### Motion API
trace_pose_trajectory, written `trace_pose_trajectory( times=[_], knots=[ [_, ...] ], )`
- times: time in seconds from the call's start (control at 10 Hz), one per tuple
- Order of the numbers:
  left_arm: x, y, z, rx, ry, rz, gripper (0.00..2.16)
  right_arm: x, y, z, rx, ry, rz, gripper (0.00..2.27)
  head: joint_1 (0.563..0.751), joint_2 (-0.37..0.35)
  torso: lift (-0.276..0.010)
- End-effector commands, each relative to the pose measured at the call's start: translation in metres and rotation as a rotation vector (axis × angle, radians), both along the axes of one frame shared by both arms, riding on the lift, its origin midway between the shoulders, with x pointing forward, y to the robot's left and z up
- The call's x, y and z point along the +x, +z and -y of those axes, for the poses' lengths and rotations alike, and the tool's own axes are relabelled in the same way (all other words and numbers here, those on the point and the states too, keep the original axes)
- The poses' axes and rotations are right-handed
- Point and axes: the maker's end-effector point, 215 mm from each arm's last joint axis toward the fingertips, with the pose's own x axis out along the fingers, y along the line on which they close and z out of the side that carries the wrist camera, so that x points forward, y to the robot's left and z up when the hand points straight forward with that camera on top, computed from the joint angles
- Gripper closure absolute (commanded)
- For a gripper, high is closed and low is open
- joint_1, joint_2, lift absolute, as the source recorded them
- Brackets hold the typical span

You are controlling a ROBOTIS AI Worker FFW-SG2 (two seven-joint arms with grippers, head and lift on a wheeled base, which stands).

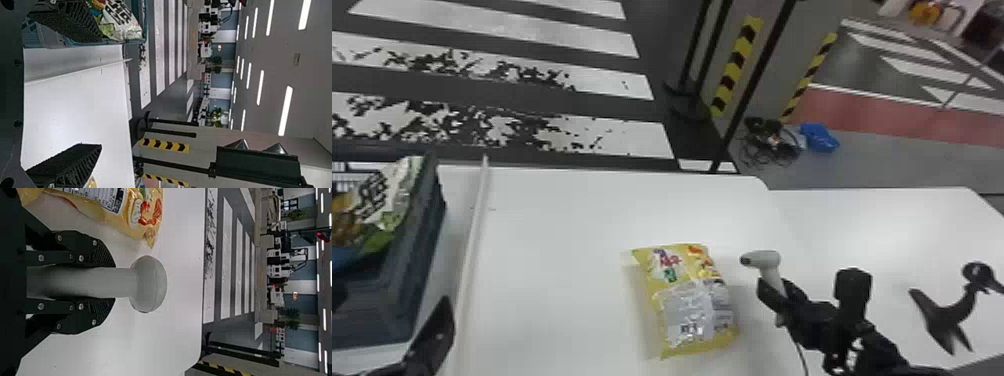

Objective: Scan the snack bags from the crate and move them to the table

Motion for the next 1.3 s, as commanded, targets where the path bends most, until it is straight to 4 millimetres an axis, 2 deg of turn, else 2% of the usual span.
trace_pose_trajectory(
  times=[0.0, 0.2, 0.4, 0.8, 1.0, 1.1, 1.2],
  knots=[
    [0.003, 0.003, 0.004, -0.005, -0.008, 0.009, 0.03, -0.012, 0.032, 0.001, -0.038, -0.015, 0.047, 2.24, 0.695, -0.350, -0.095],
    [0.007, 0.006, 0.009, -0.011, -0.023, 0.017, 0.03, -0.027, 0.057, -0.003, -0.061, -0.049, 0.077, 2.24, 0.695, -0.350, -0.095],
    [0.008, 0.008, 0.008, -0.006, -0.033, 0.020, 0.03, -0.047, 0.065, -0.011, -0.069, -0.093, 0.081, 2.24, 0.695, -0.350, -0.095],
    [0.013, 0.009, 0.001, -0.010, -0.026, 0.028, 0.03, -0.096, 0.065, -0.035, 0.043, -0.152, 0.063, 2.24, 0.695, -0.350, -0.095],
    [0.015, 0.012, -0.006, -0.021, -0.011, 0.040, 0.03, -0.114, 0.064, -0.043, 0.072, -0.157, 0.051, 2.24, 0.695, -0.350, -0.095],
    [0.016, 0.013, -0.007, -0.024, -0.008, 0.044, 0.03, -0.119, 0.062, -0.052, 0.099, -0.149, 0.042, 2.24, 0.695, -0.350, -0.095],
    [0.017, 0.017, -0.007, -0.030, -0.007, 0.055, 0.03, -0.122, 0.062, -0.071, 0.130, -0.136, 0.041, 2.24, 0.695, -0.350, -0.095]
  ],
)
